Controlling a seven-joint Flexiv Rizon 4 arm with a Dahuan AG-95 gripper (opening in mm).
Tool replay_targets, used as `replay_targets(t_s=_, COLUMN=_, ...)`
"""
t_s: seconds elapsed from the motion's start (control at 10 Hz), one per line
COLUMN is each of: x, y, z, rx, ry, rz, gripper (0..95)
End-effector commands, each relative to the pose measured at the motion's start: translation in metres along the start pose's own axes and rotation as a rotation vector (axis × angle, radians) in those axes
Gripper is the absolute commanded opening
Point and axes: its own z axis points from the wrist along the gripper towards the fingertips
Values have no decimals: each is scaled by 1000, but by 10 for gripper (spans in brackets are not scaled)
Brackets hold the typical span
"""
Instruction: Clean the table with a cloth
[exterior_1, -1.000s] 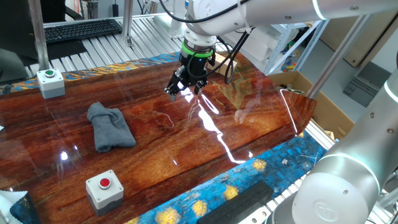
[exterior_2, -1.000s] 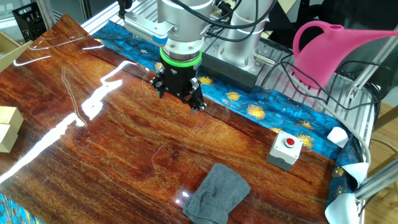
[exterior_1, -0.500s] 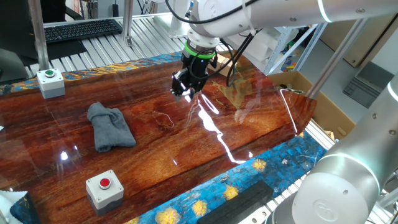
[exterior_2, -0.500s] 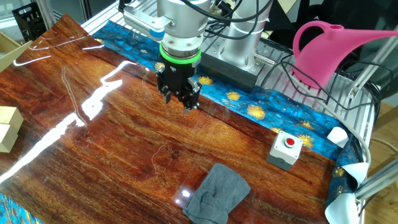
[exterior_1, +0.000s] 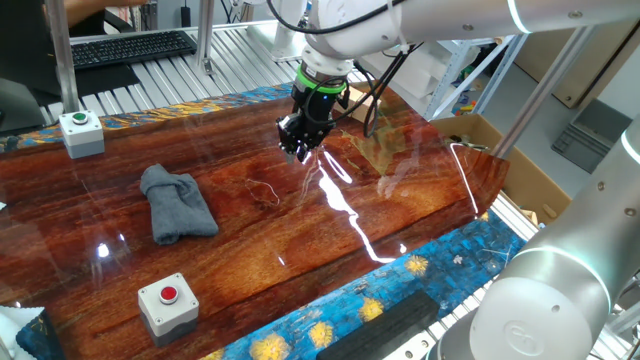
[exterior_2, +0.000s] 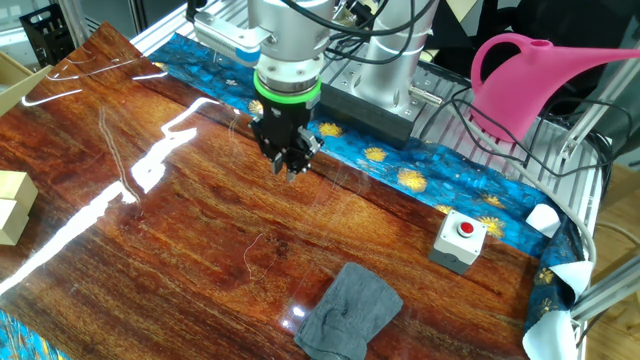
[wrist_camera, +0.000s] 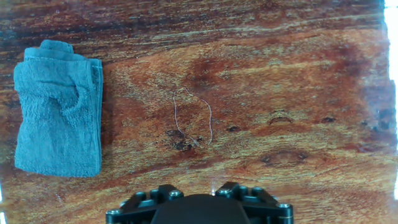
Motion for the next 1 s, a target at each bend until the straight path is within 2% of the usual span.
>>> replay_targets(t_s=0.1, x=-2, y=2, z=3, rx=-115, ry=10, rz=22, gripper=190)
replay_targets(t_s=0.5, x=-3, y=3, z=7, rx=-119, ry=5, rz=33, gripper=190)
replay_targets(t_s=0.6, x=-3, y=3, z=7, rx=-115, ry=4, rz=76, gripper=190)
replay_targets(t_s=0.7, x=-3, y=3, z=8, rx=-116, ry=8, rz=187, gripper=190)
replay_targets(t_s=1.0, x=-3, y=3, z=9, rx=-118, ry=16, rz=251, gripper=190)
